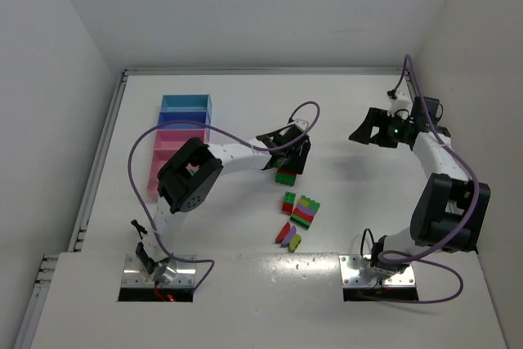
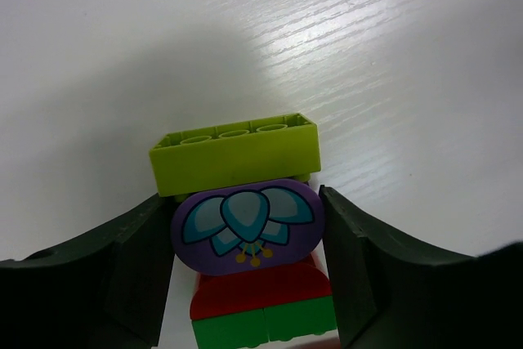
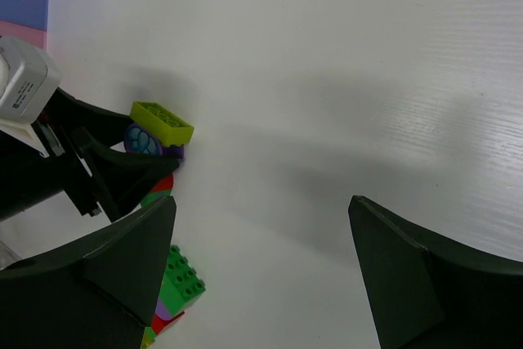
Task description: Sort the legos into containers by color
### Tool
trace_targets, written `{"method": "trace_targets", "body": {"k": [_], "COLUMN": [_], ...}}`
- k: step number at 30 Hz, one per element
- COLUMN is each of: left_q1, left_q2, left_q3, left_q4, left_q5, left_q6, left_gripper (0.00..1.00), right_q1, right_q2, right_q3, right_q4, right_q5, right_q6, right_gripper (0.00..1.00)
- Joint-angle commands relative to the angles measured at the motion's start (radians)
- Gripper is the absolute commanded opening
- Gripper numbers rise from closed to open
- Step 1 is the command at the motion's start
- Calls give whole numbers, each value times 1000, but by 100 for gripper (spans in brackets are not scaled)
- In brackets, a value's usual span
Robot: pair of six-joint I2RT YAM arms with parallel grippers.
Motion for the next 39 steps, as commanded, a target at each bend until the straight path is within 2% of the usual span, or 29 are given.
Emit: {"method": "trace_targets", "body": {"k": [1,2,3,6,8,9,10,11,13,17,20,23,27,32,39], "left_q1": [8,8,8,8,8,8,8,23,61,129,149,158,158,158,147], "left_q2": [3,3,-6,-40,-82,-98,-116,-138,-231,-389,-487,-546,-580,-580,-580], "left_q3": [37,37,11,-24,-66,-87,-103,-123,-223,-368,-443,-497,-506,-485,-454], "left_q4": [28,28,28,42,51,51,51,51,69,115,124,140,140,140,140], "left_q5": [11,11,11,65,130,170,218,265,362,523,551,566,600,610,619], "left_q6": [-30,-30,-39,-4,93,140,249,297,387,518,590,627,651,641,622], "left_gripper": [66,61,51,43,39,34,30,29,29,29,29,29,26,25,25], "right_q1": [-5,-5,-5,-5,7,16,25,26,47,96,159,231,327,455,525], "right_q2": [3,3,3,3,3,3,3,15,72,179,217,217,227,343,457], "right_q3": [1,1,1,1,1,1,1,11,51,111,122,102,120,217,280], "right_q4": [37,37,37,37,37,26,26,8,-53,-139,-149,-89,-58,-78,-100], "right_q5": [-38,-38,-38,-50,-75,-107,-181,-218,-313,-407,-444,-466,-513,-533,-543], "right_q6": [10,10,10,10,1,1,-8,-8,-39,-48,-25,50,93,104,104], "right_gripper": [87,87,87,87,85,85,85,85,84,77,76,76,76,75,73]}}
